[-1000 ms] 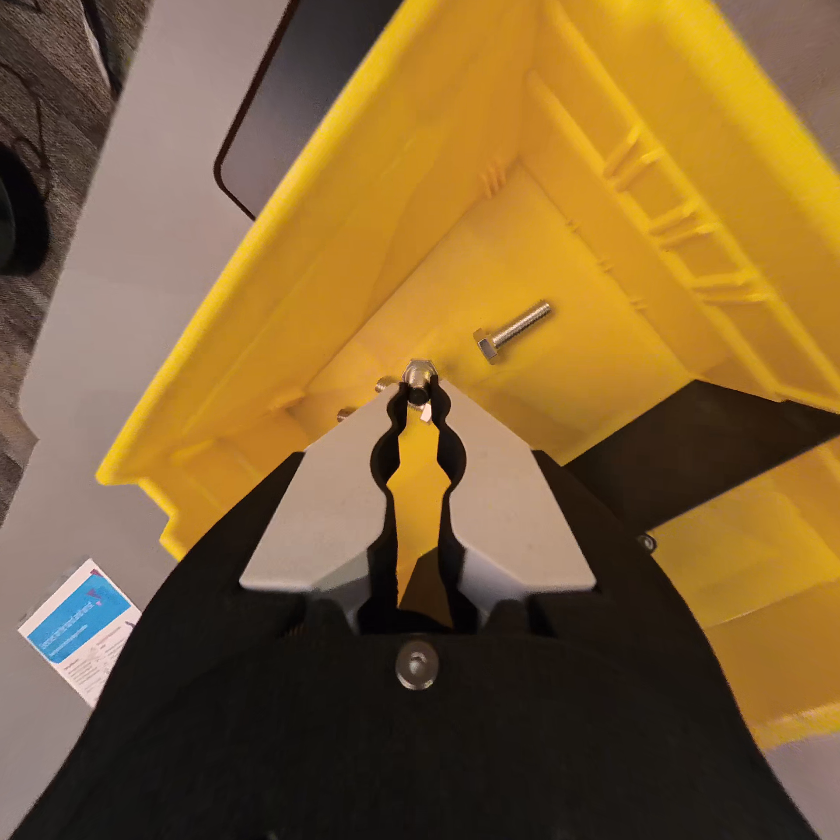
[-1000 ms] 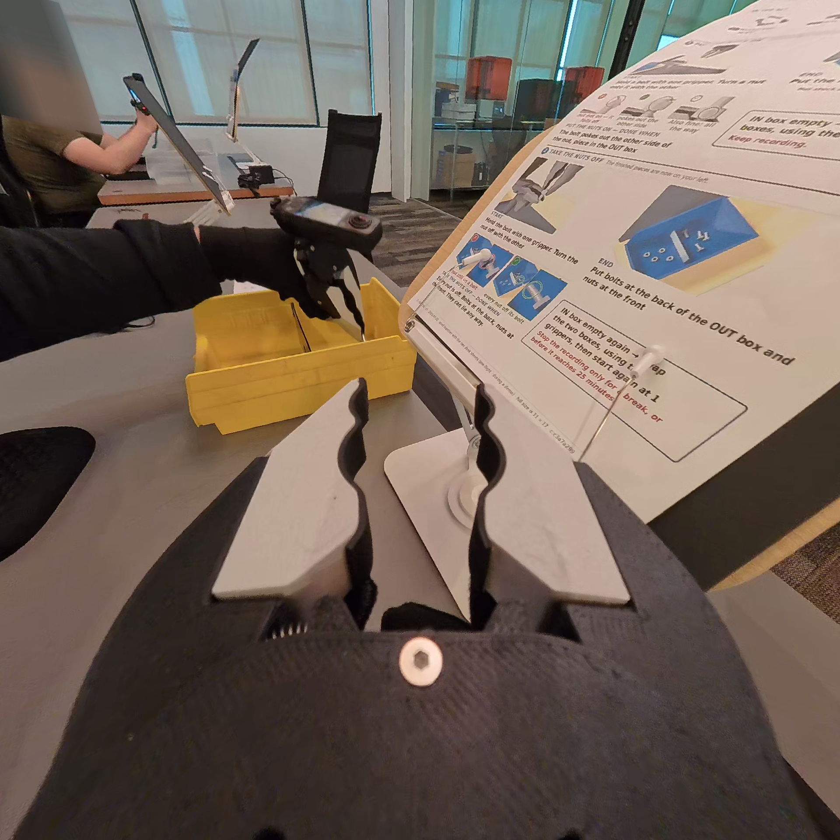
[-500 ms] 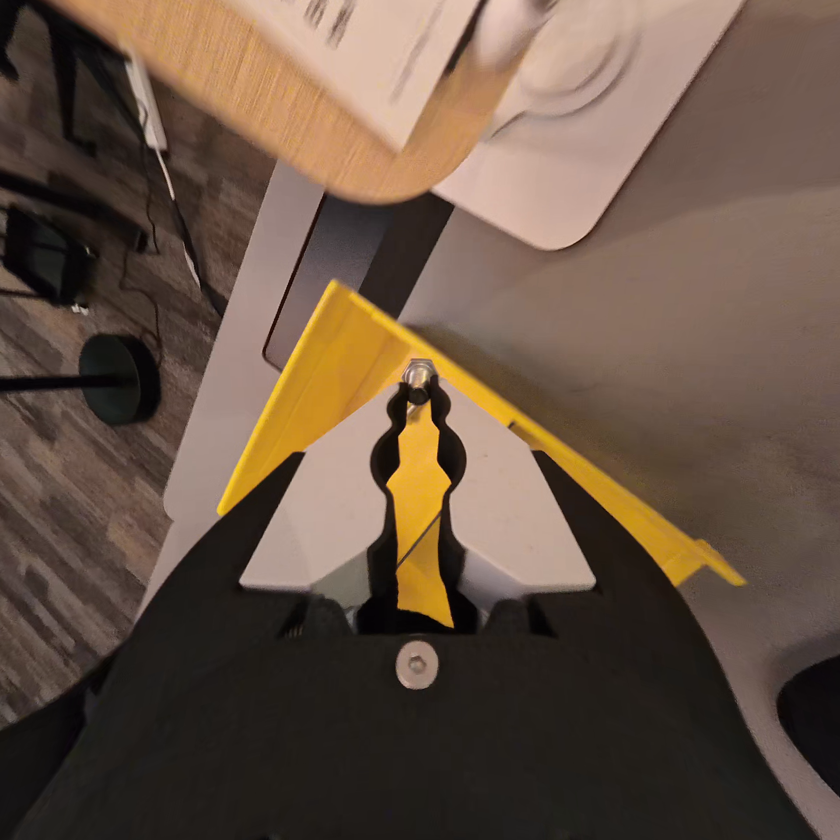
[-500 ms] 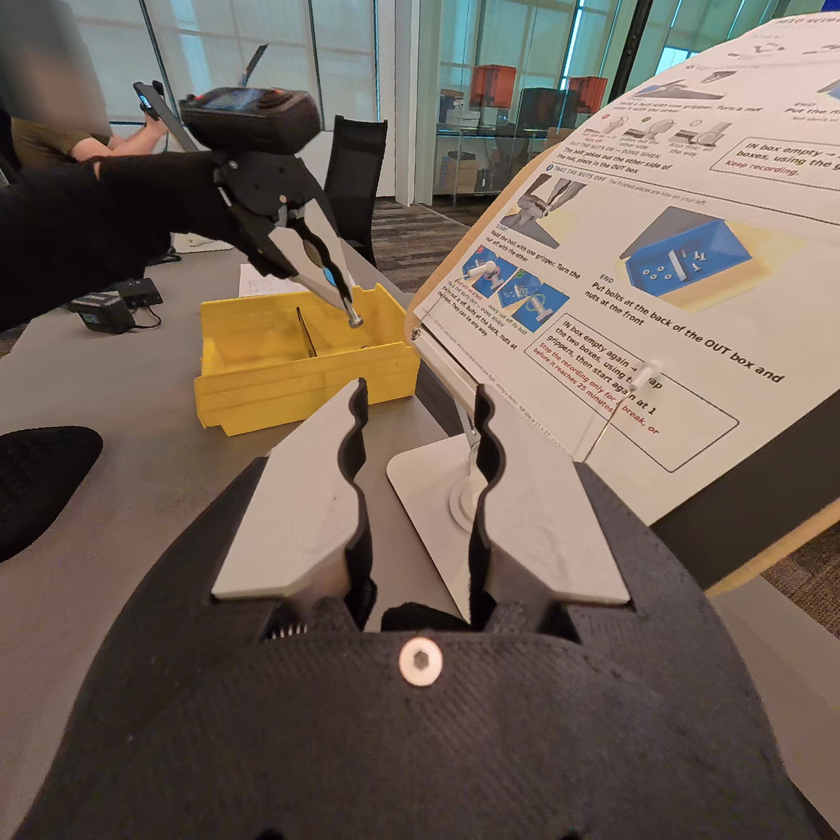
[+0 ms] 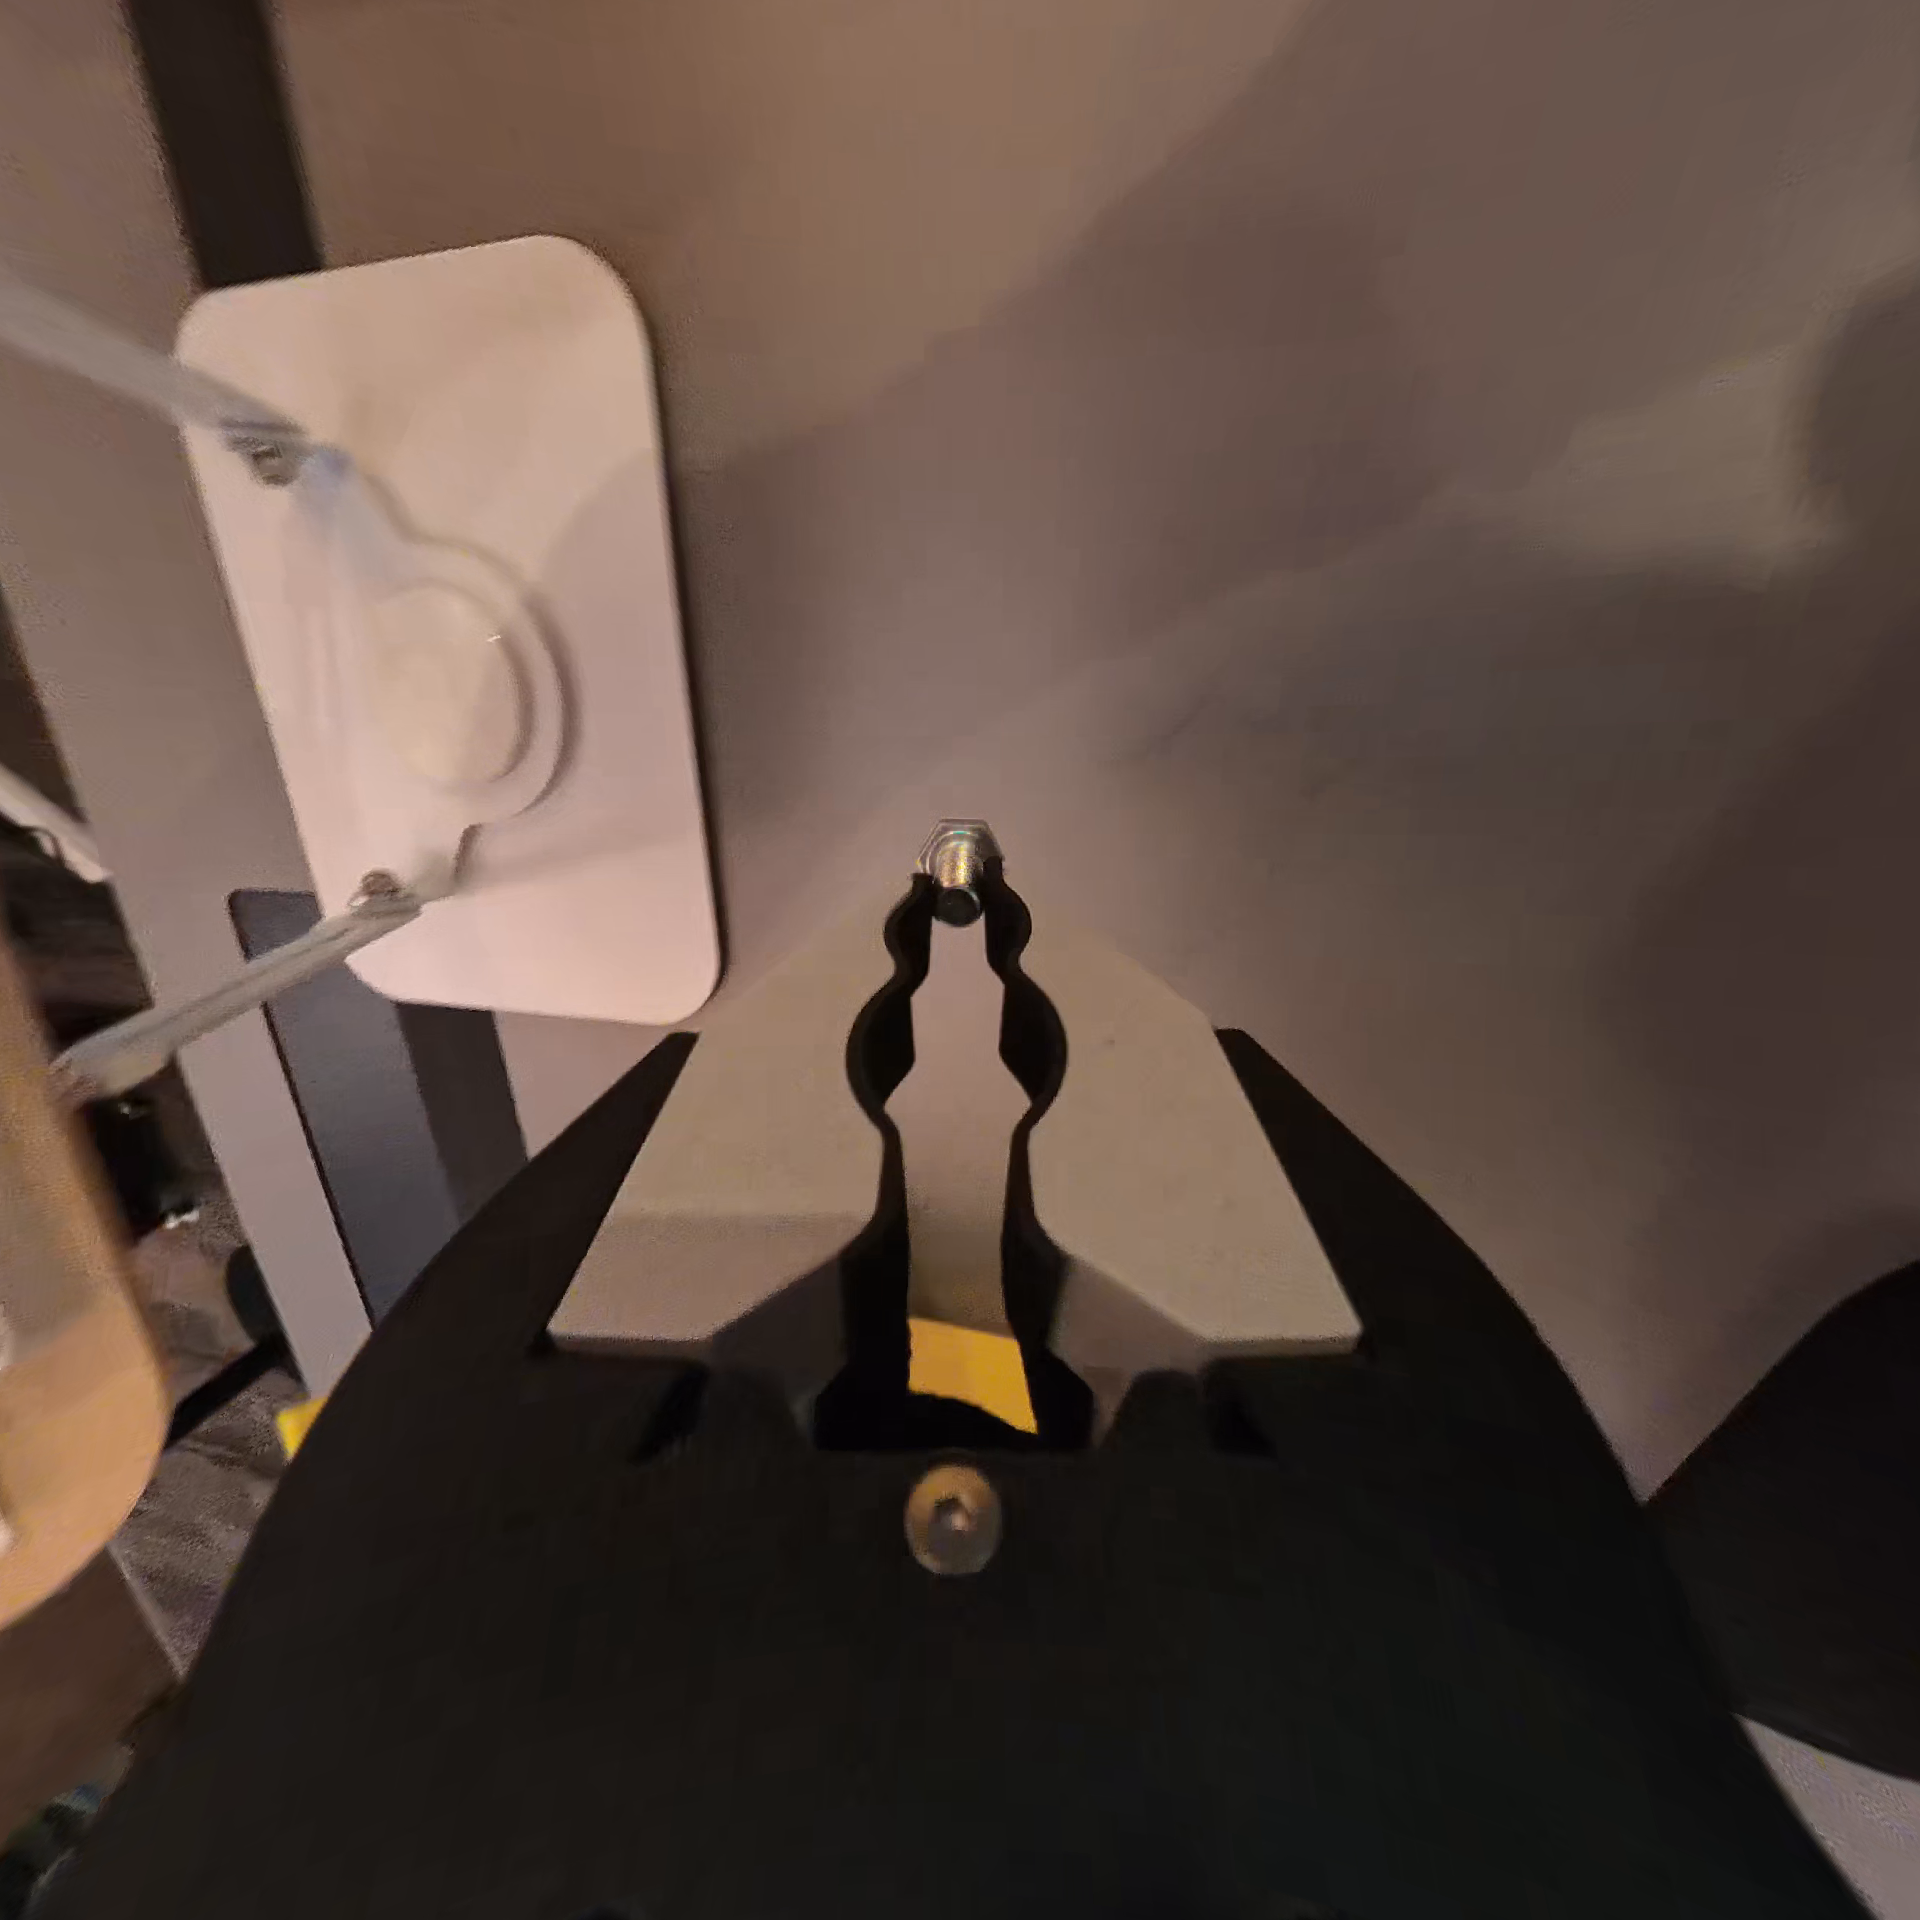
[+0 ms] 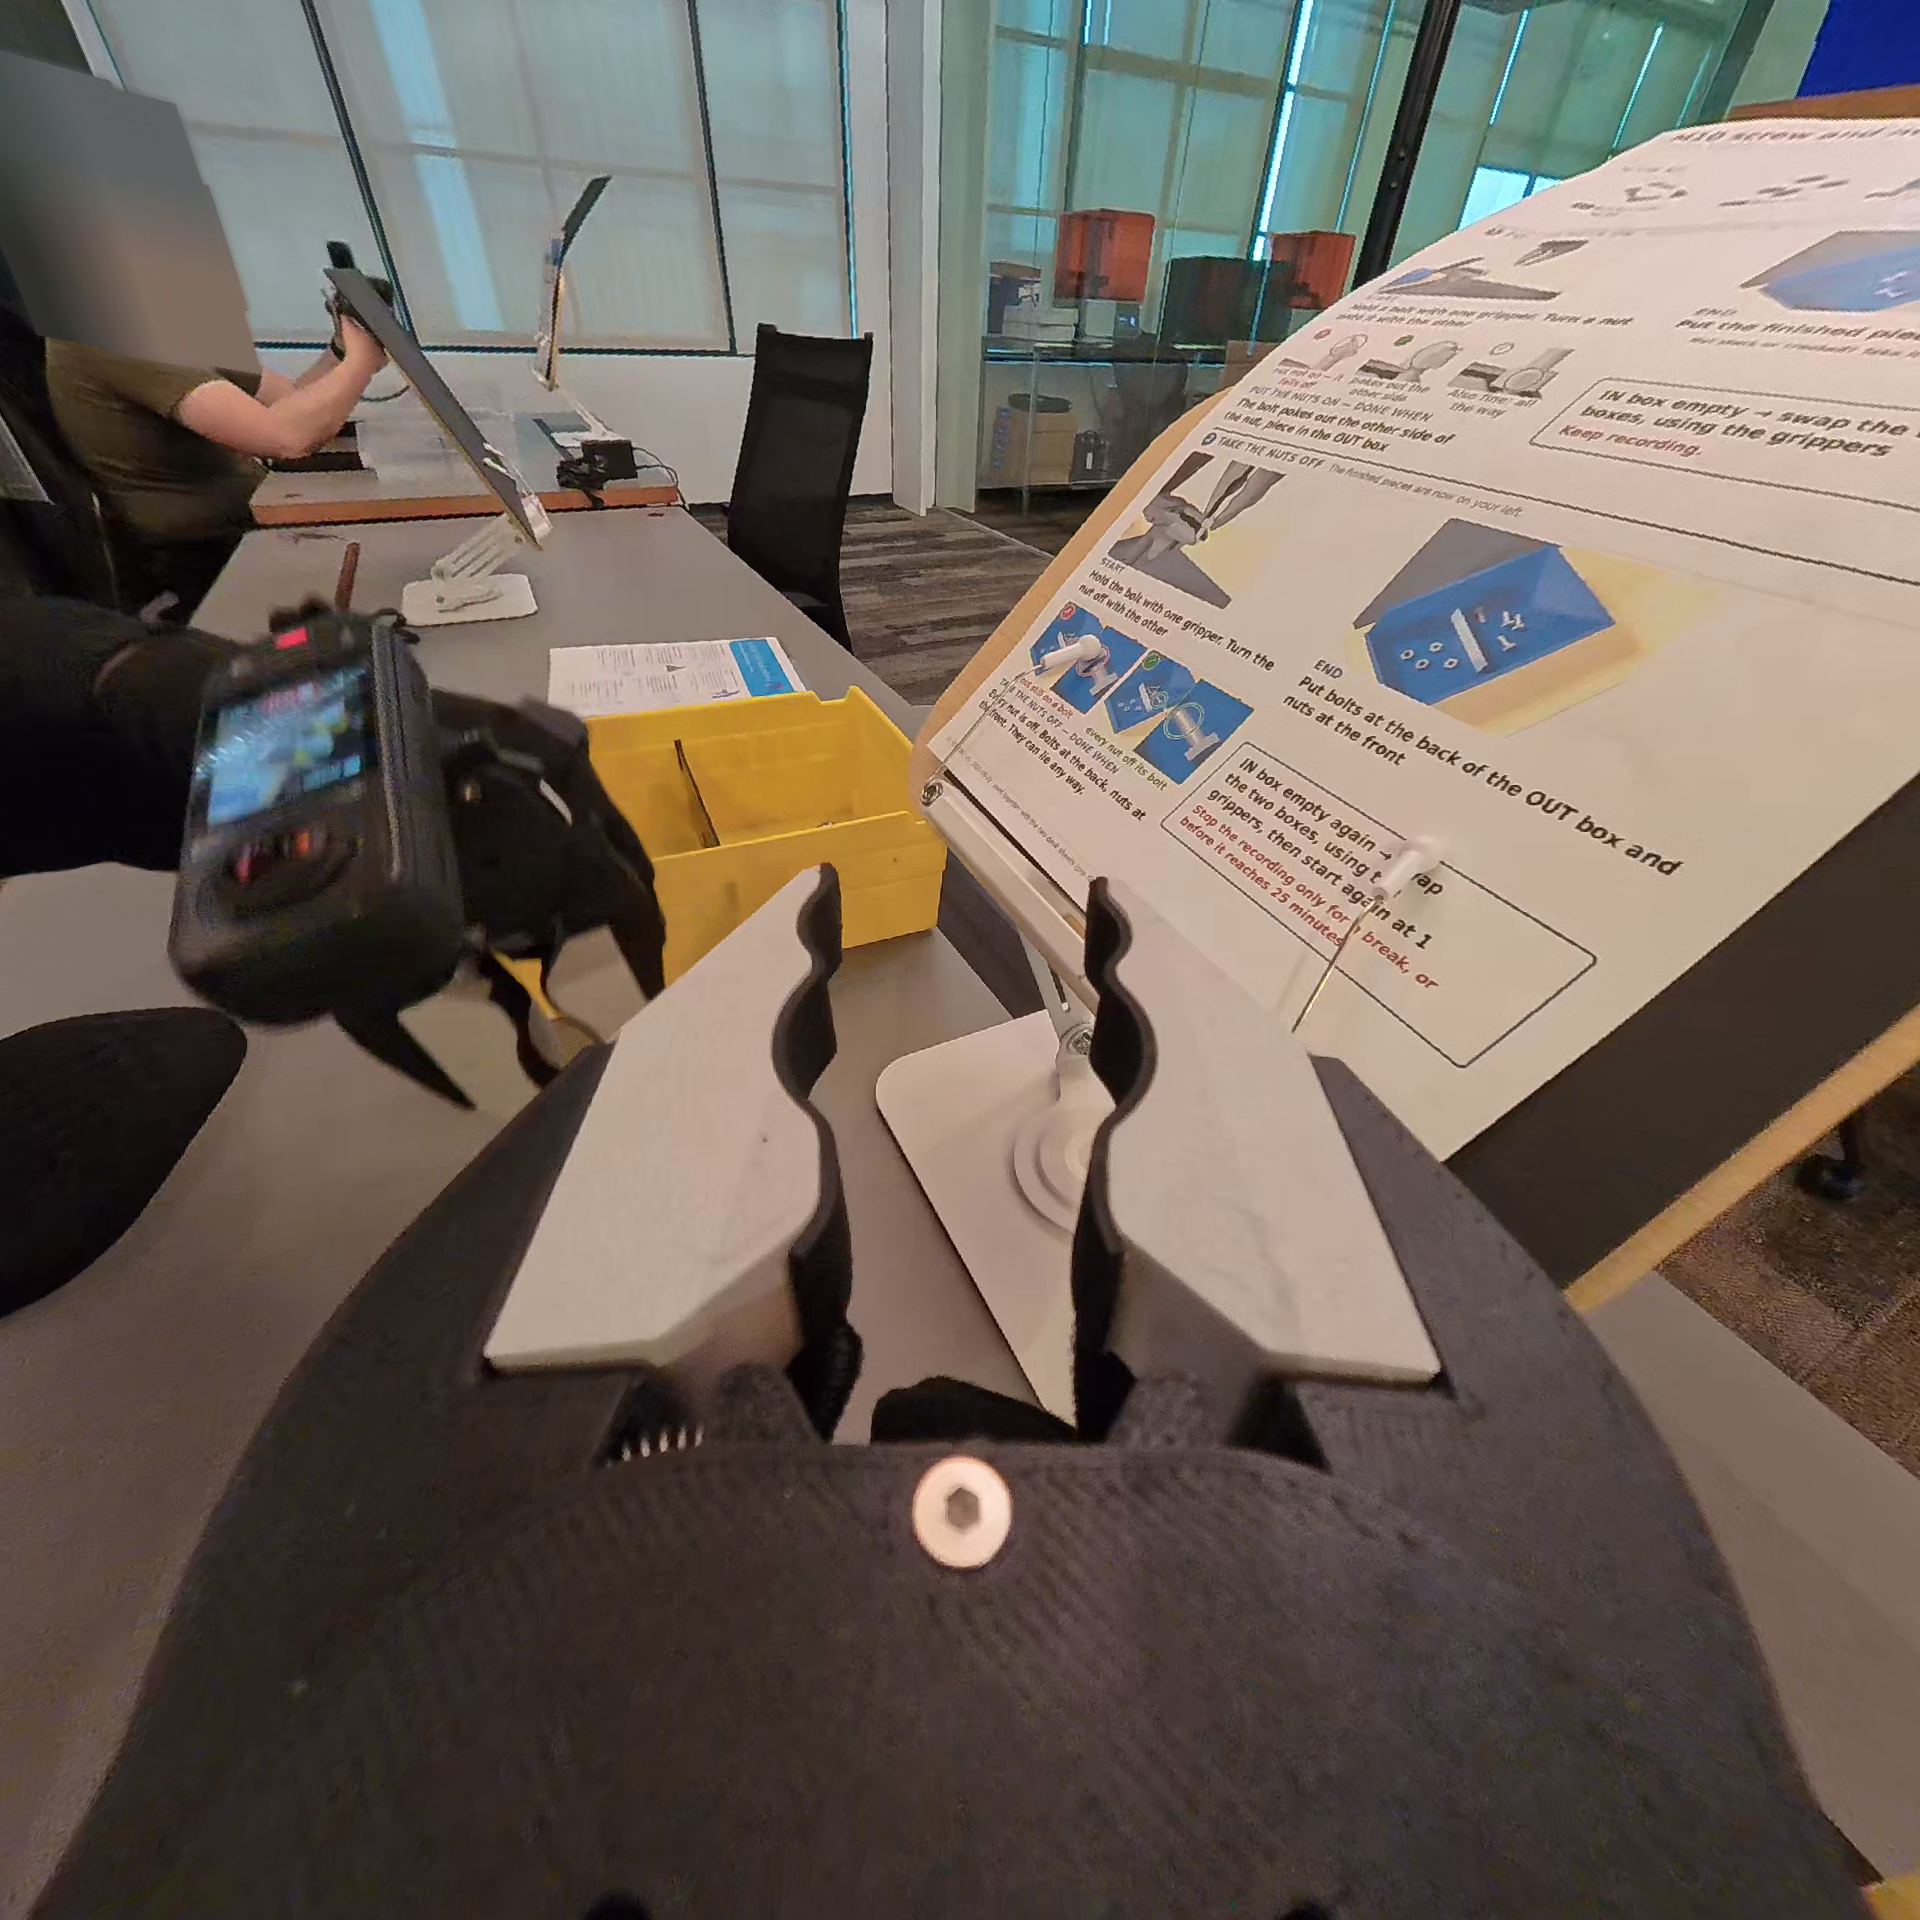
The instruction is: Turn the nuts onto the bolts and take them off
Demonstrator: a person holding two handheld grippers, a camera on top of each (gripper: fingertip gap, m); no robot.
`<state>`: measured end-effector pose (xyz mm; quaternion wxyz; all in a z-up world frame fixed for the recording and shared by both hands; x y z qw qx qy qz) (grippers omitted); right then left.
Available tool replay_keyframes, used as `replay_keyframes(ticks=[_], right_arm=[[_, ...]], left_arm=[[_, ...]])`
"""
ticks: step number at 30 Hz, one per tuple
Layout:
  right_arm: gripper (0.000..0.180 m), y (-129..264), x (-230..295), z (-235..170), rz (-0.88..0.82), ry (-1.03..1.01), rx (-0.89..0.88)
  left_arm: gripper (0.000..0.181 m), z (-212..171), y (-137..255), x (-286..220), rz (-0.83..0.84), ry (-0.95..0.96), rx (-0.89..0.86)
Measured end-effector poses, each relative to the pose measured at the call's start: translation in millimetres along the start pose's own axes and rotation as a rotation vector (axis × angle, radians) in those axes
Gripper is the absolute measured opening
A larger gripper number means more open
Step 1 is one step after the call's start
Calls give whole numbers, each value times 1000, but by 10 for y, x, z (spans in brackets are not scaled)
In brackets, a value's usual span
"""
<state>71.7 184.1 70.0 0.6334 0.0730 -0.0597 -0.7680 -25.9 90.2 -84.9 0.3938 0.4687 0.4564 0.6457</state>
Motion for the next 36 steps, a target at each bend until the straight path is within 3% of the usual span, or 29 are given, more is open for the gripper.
replay_keyframes(ticks=[14, 26, 36], right_arm=[[45, 36, -24, 5, 1, -7, -7], [45, 12, -5, -6, 10, -5, 0], [46, 44, -11, 20, 6, -5, -10]], left_arm=[[8, 190, -512, -499, -167, -81, 33], [9, 271, -577, -527, -158, -72, 2], [35, 313, -496, -444, -123, -9, -67]])
Point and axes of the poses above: each gripper's, where its closed fingertips meet, y back along the fingers, z out of its top, x = y × z across the jaws, the point moved 2 cm from there along y, back along the fingers, and after that the axes turned 5 degrees about x, right-handed, at the moved point
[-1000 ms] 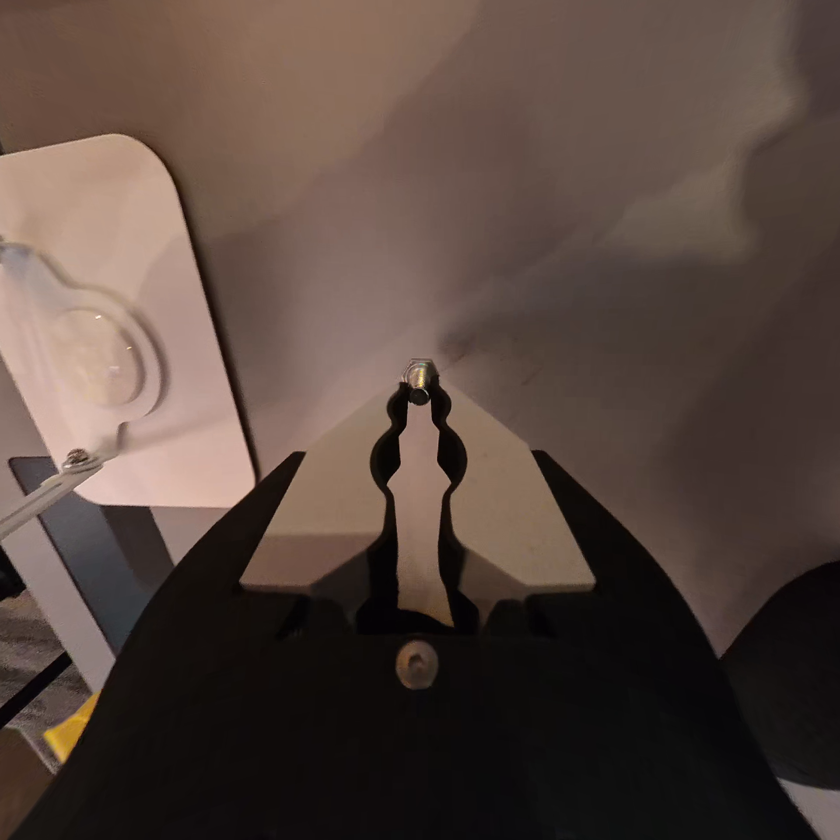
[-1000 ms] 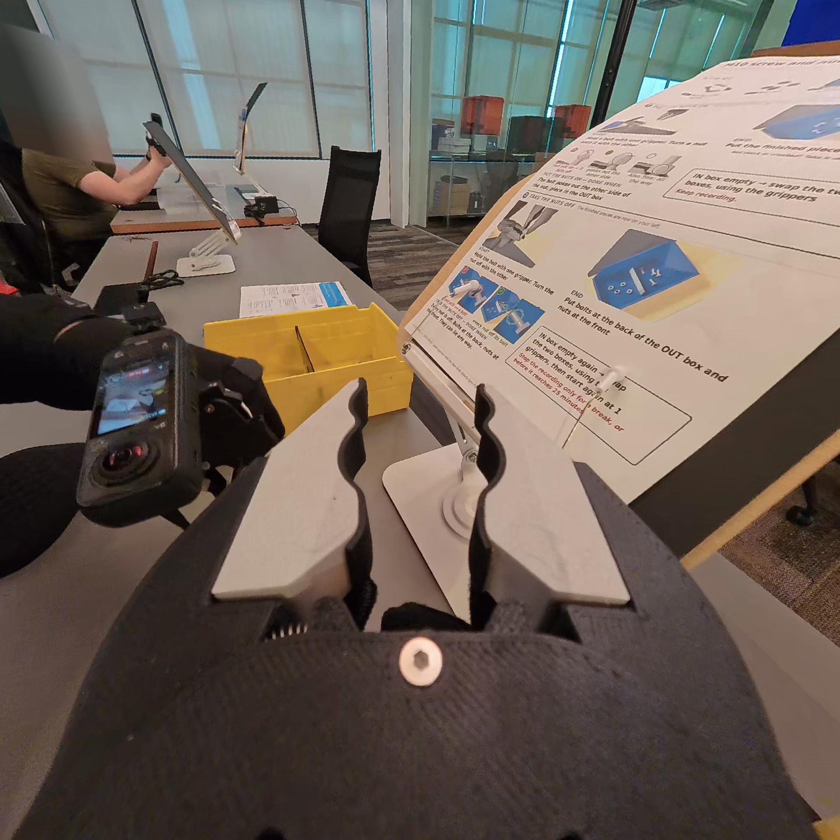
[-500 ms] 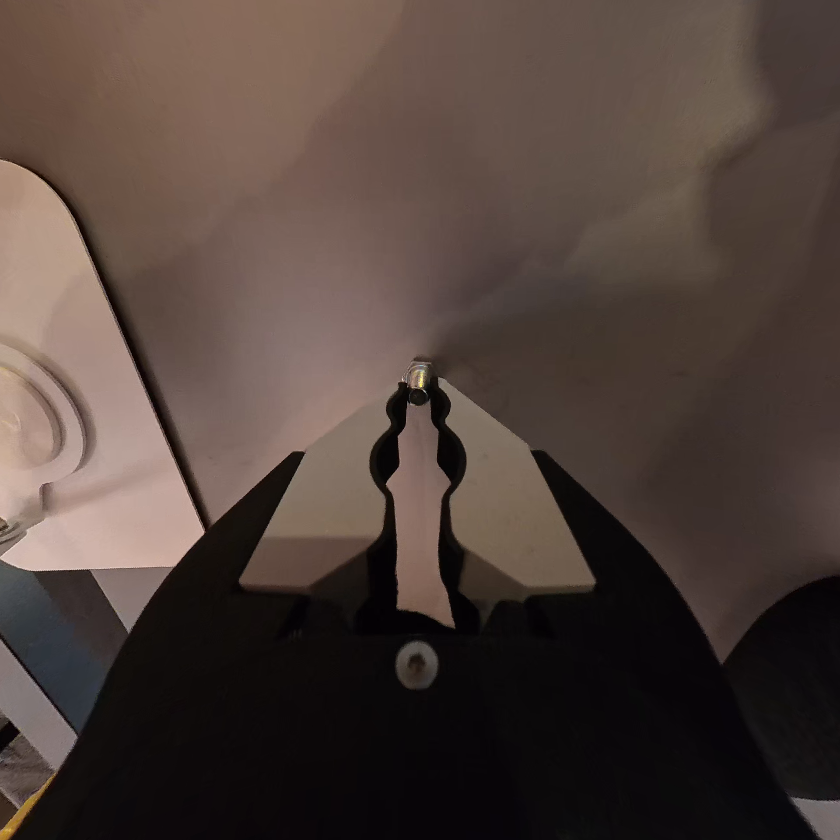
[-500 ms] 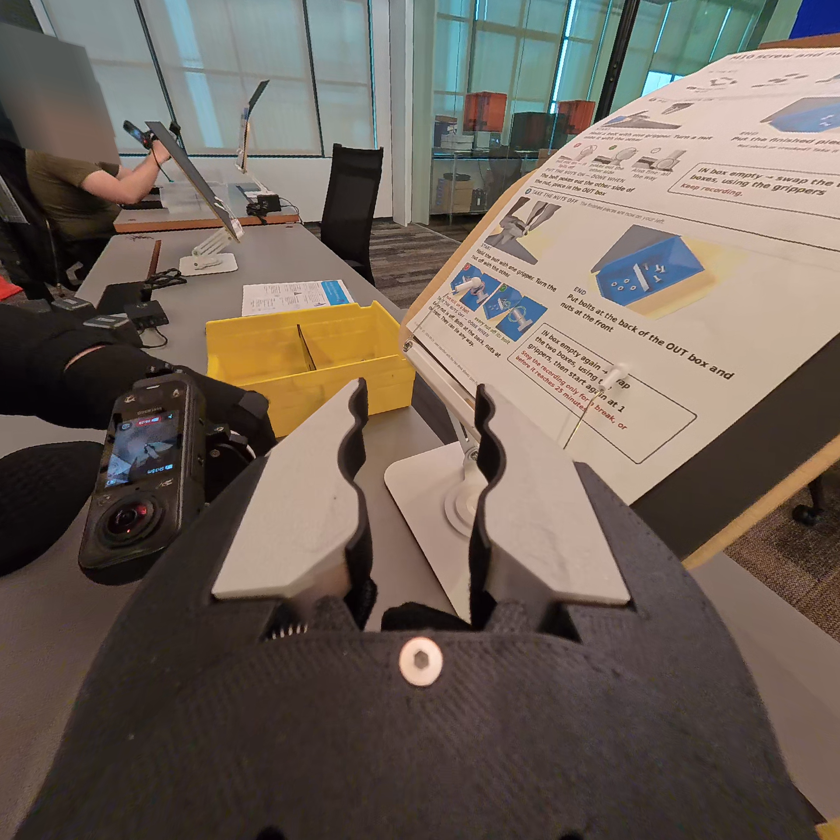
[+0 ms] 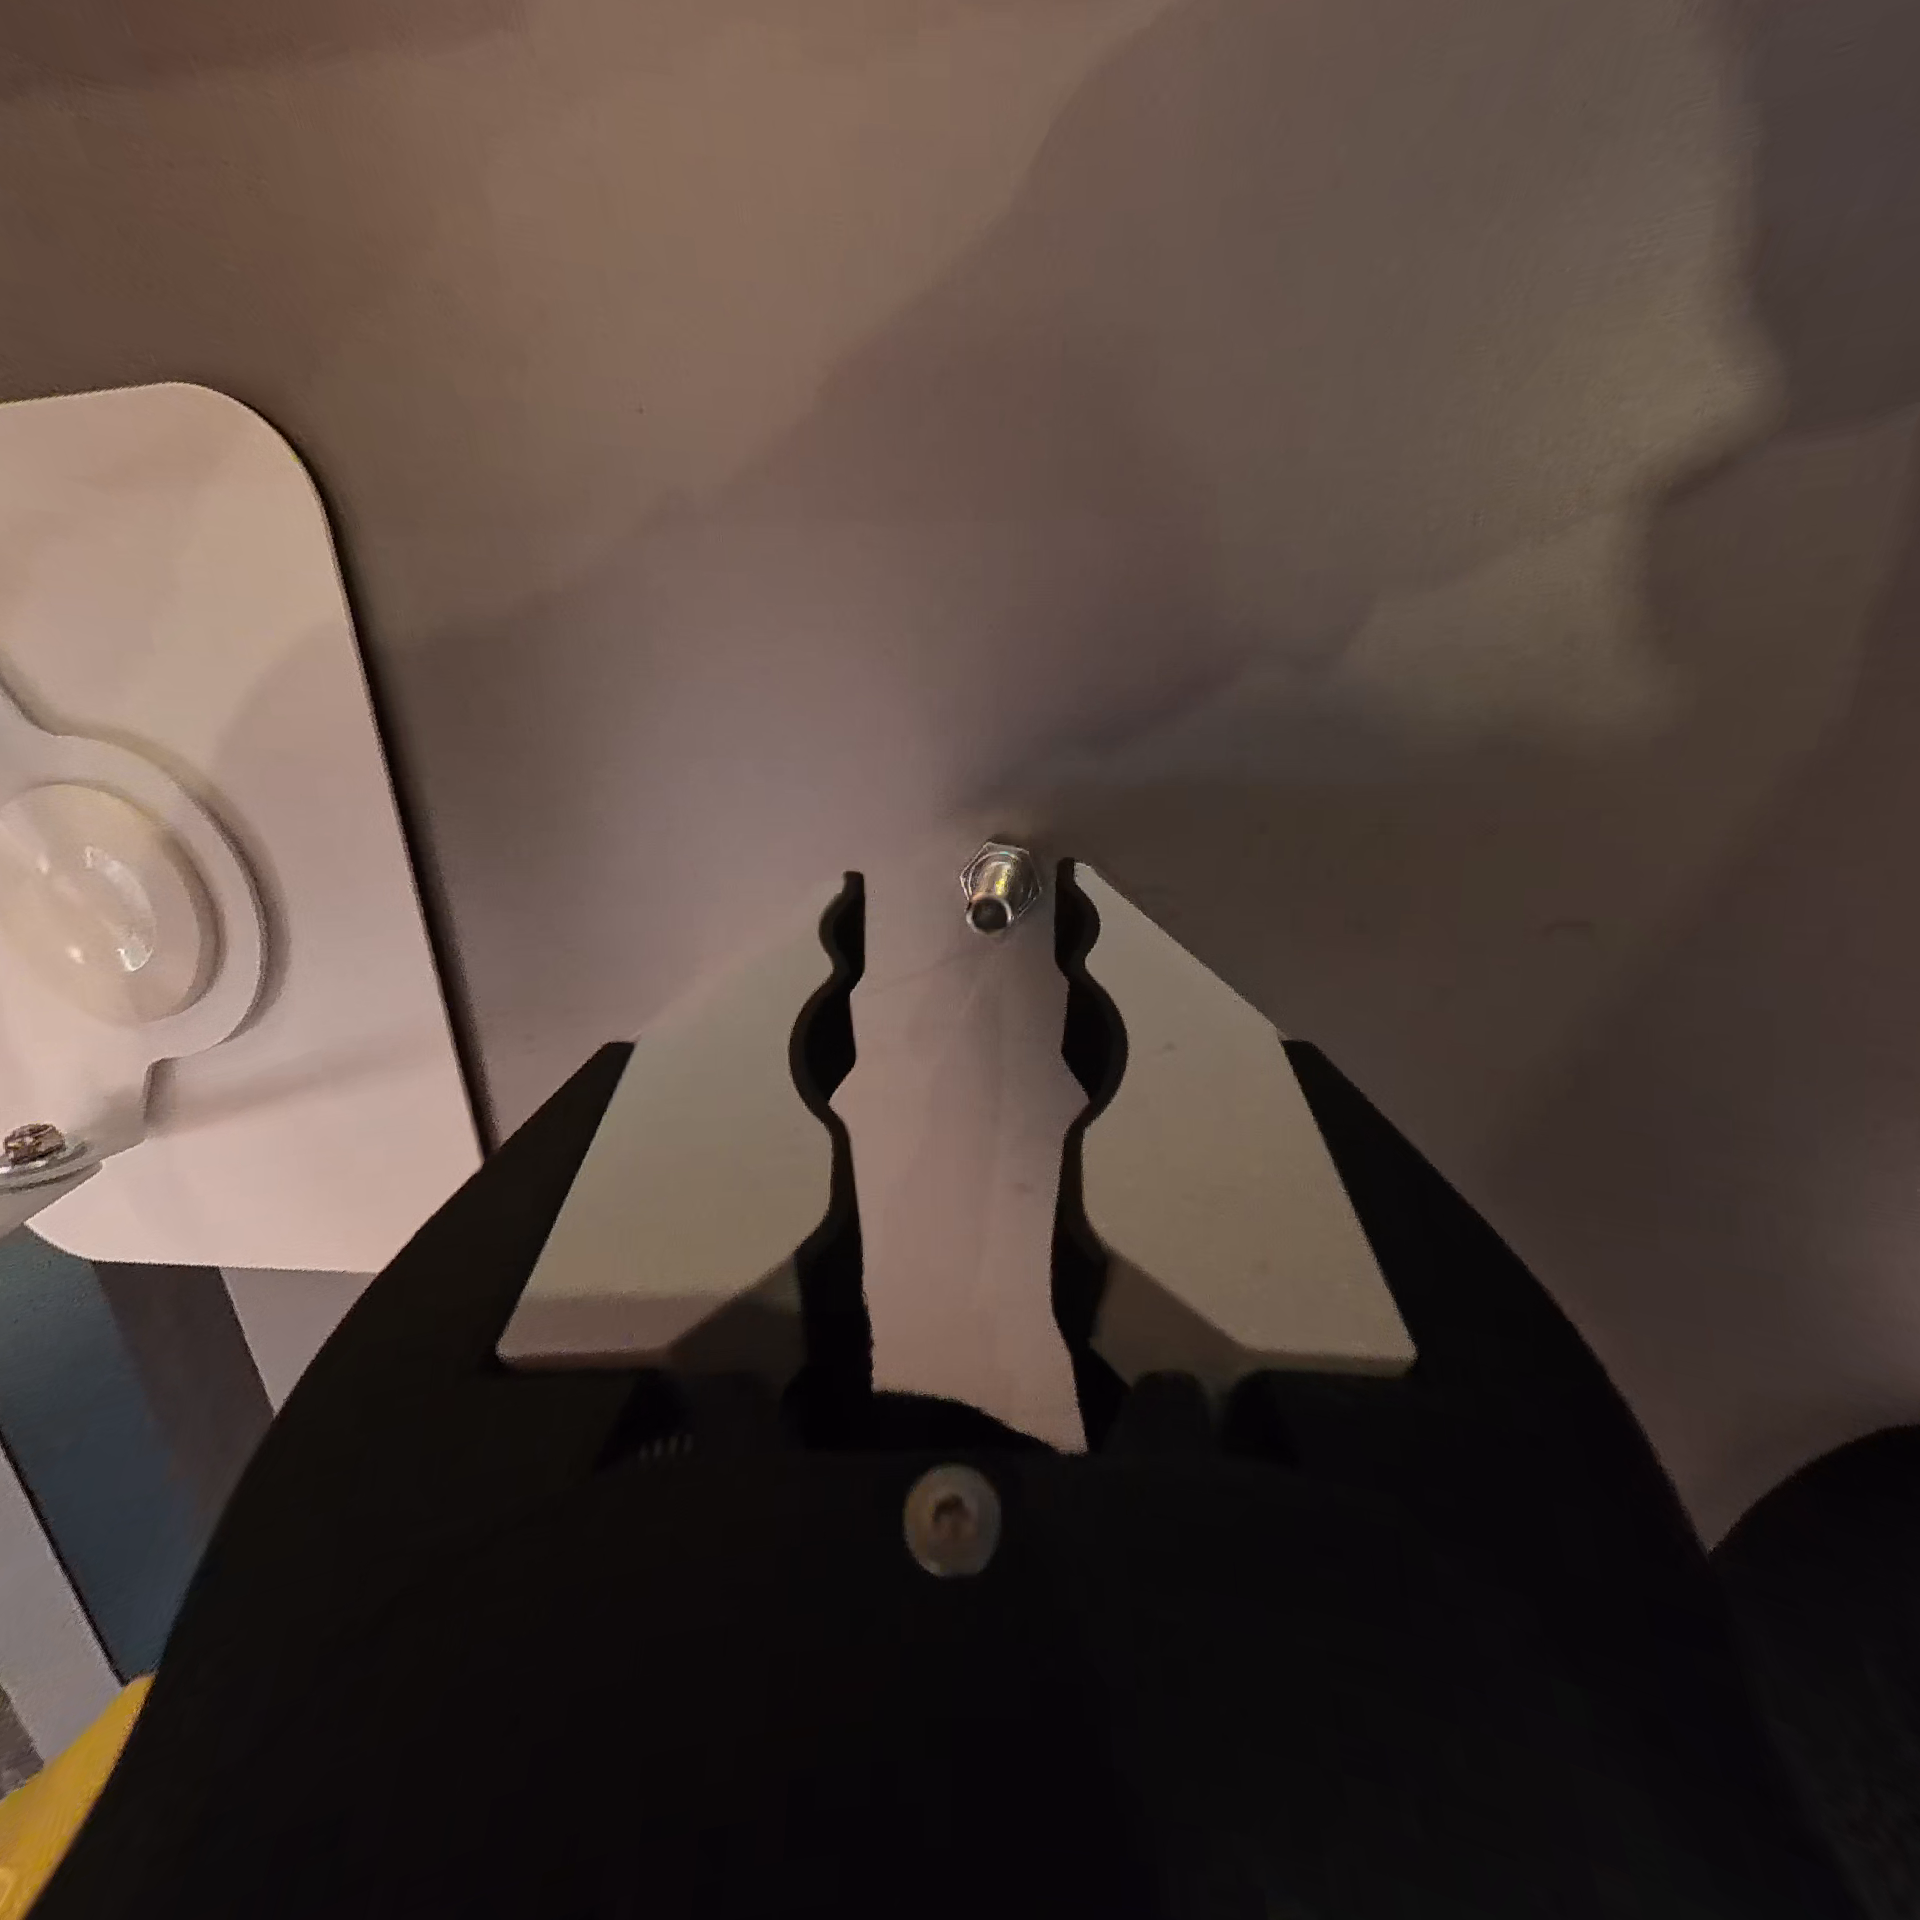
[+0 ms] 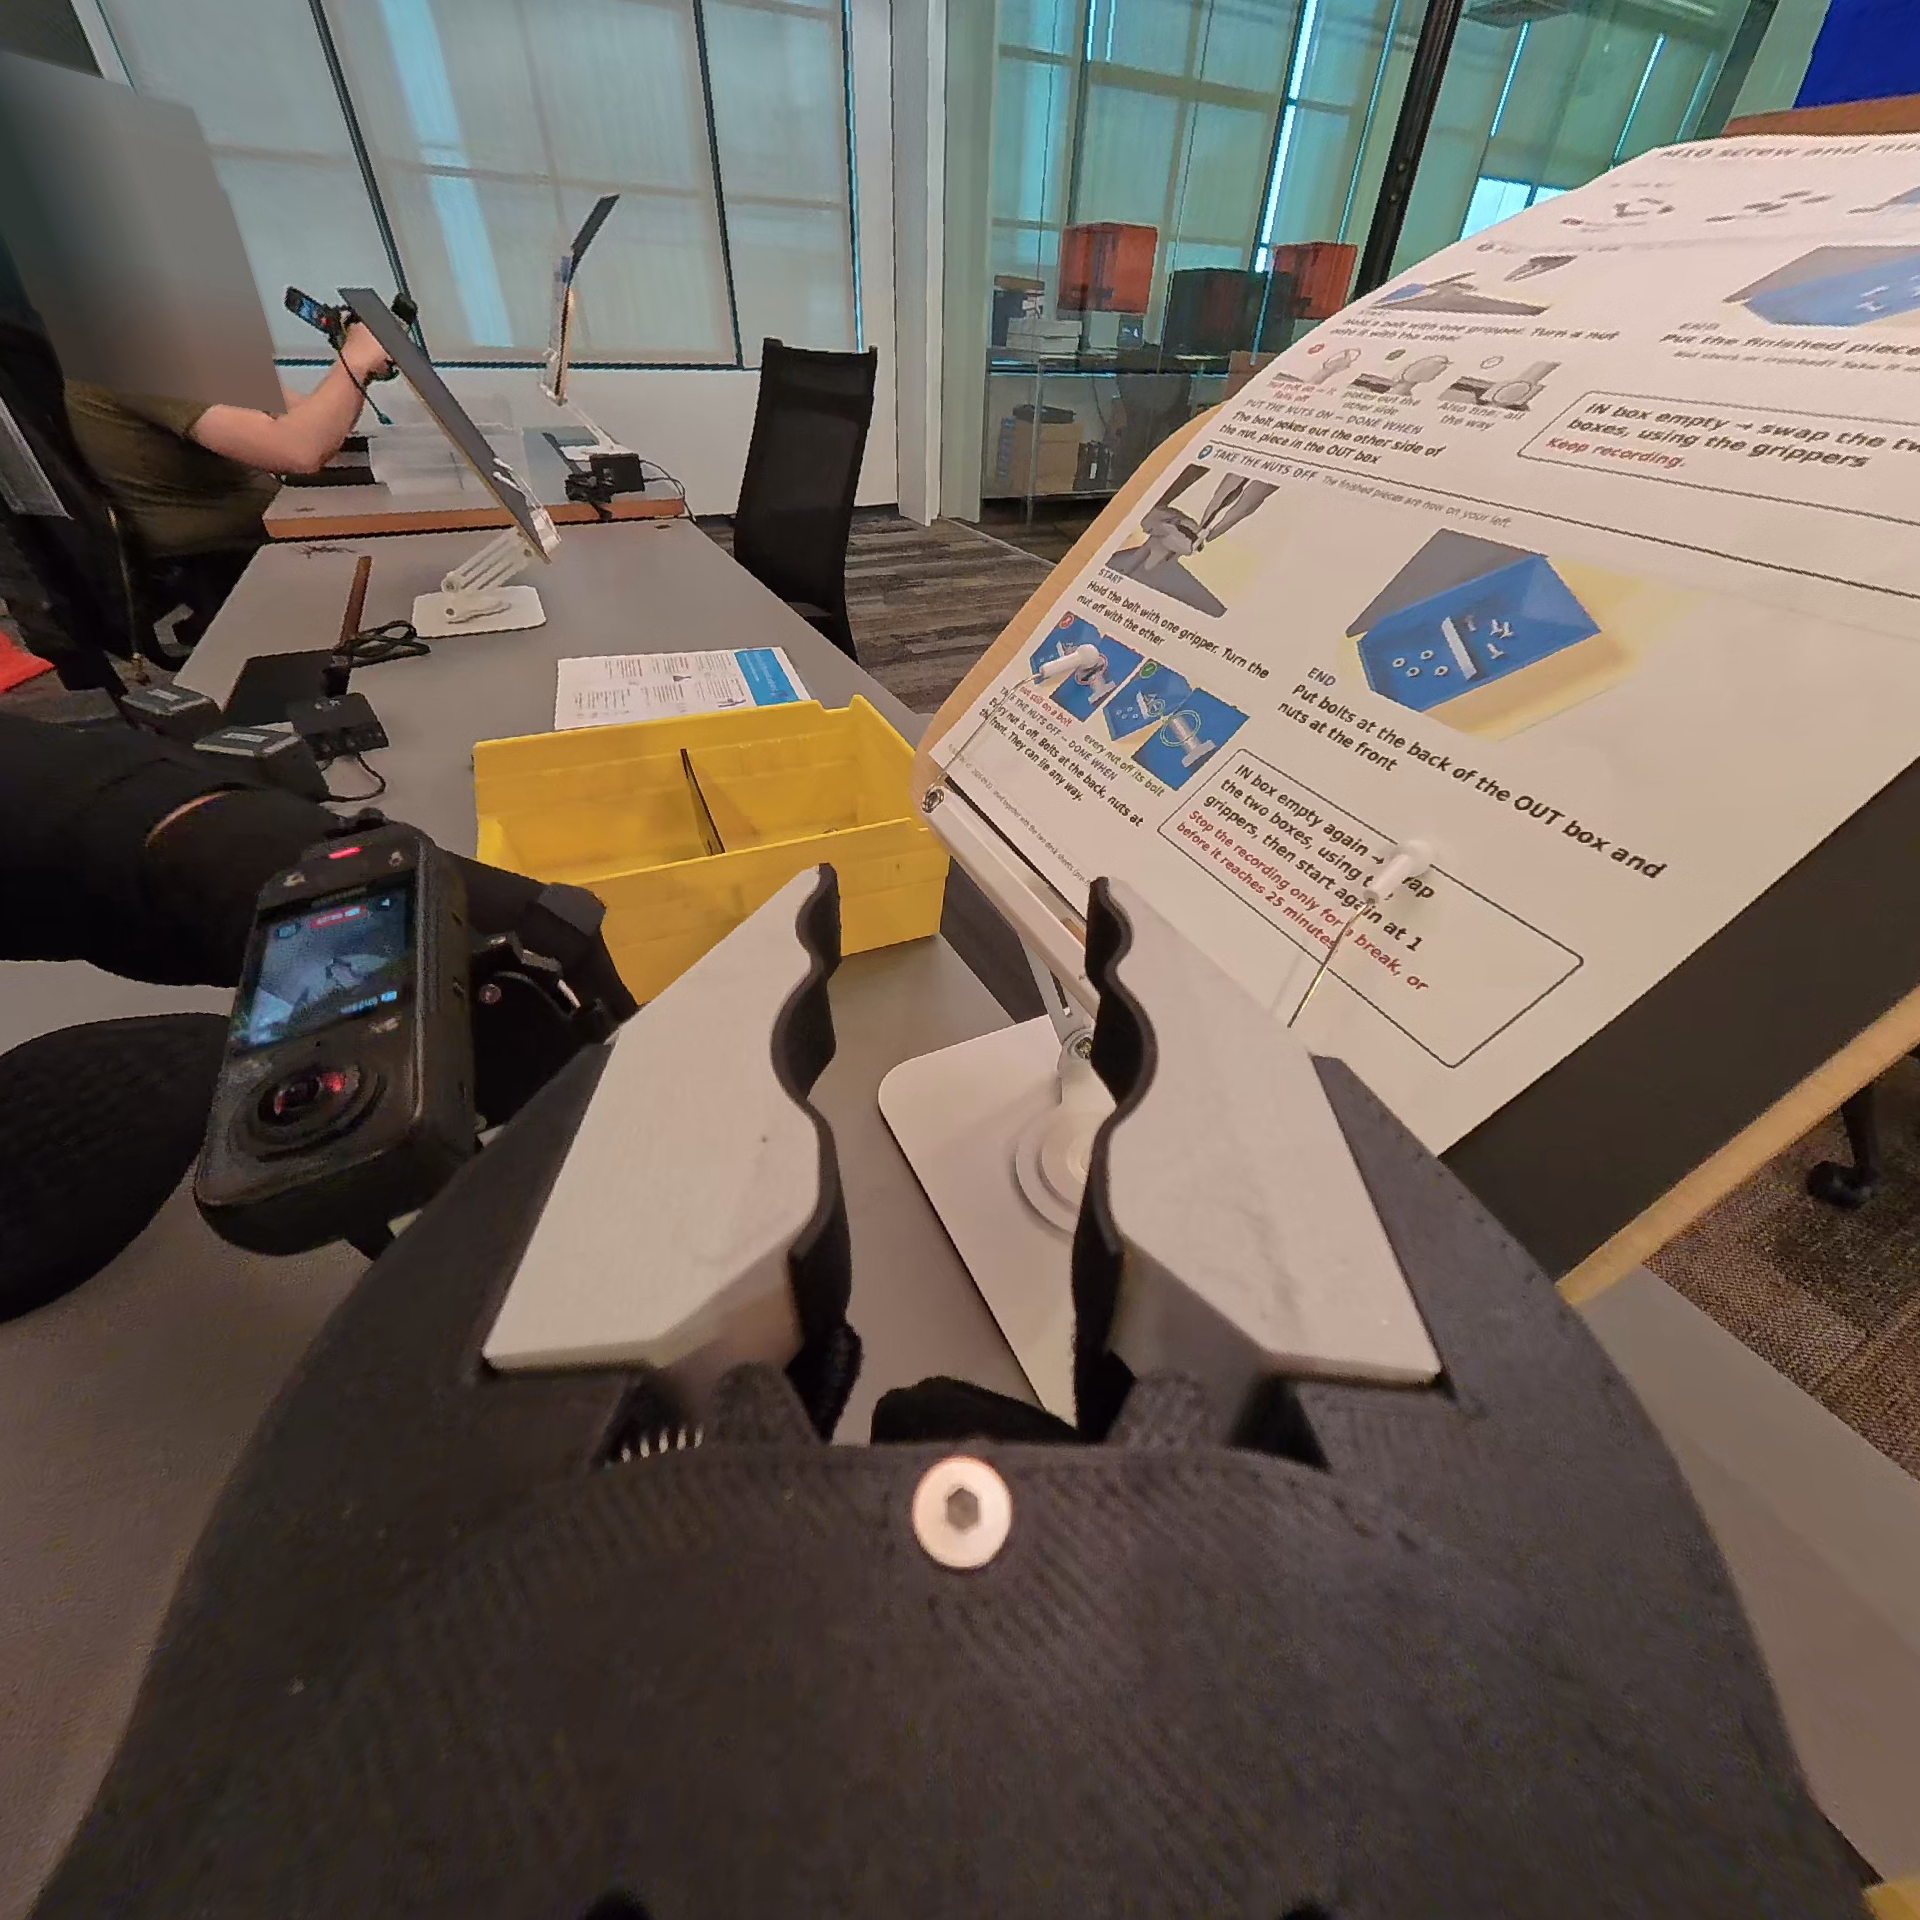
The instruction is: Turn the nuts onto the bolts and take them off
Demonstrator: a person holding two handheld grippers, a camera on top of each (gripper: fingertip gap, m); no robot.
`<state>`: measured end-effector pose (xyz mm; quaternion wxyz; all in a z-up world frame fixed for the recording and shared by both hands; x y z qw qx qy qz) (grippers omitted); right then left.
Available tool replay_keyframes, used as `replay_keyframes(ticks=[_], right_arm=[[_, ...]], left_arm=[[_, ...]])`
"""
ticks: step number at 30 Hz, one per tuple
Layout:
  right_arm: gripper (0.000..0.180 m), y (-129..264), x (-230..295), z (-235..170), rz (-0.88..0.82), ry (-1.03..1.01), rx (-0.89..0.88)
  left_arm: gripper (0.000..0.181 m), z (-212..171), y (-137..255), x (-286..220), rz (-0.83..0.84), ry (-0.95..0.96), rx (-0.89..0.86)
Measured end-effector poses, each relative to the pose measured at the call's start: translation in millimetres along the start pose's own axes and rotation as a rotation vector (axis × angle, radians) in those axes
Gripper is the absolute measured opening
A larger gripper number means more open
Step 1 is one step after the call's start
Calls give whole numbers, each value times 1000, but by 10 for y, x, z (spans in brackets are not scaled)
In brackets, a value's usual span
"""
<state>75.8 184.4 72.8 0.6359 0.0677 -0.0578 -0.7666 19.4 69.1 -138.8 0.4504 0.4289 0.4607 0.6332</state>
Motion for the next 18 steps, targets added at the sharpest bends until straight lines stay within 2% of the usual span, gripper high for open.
replay_keyframes(ticks=[4, 9, 13, 18], right_arm=[[46, 12, 2, 13, -2, 3, -2], [46, 22, 1, 23, -2, 3, -6], [46, 23, 10, 33, 0, 4, -9], [46, 14, 33, 47, 6, 7, -11]], left_arm=[[38, -20, 142, 48, 36, 30, -37], [38, -169, 516, 189, 146, 92, -97], [38, -501, 914, 351, 244, 193, -129], [35, -1156, 1370, 549, 353, 340, -88]])
Point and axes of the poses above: each gripper's, where its closed fingertips meet, y back along the fingers, z out of its top, x = y × z across the jaws, the point moved 2 cm from there along y, back along the fingers, and after that the axes turned 5 degrees about x, right-handed, at the moved point
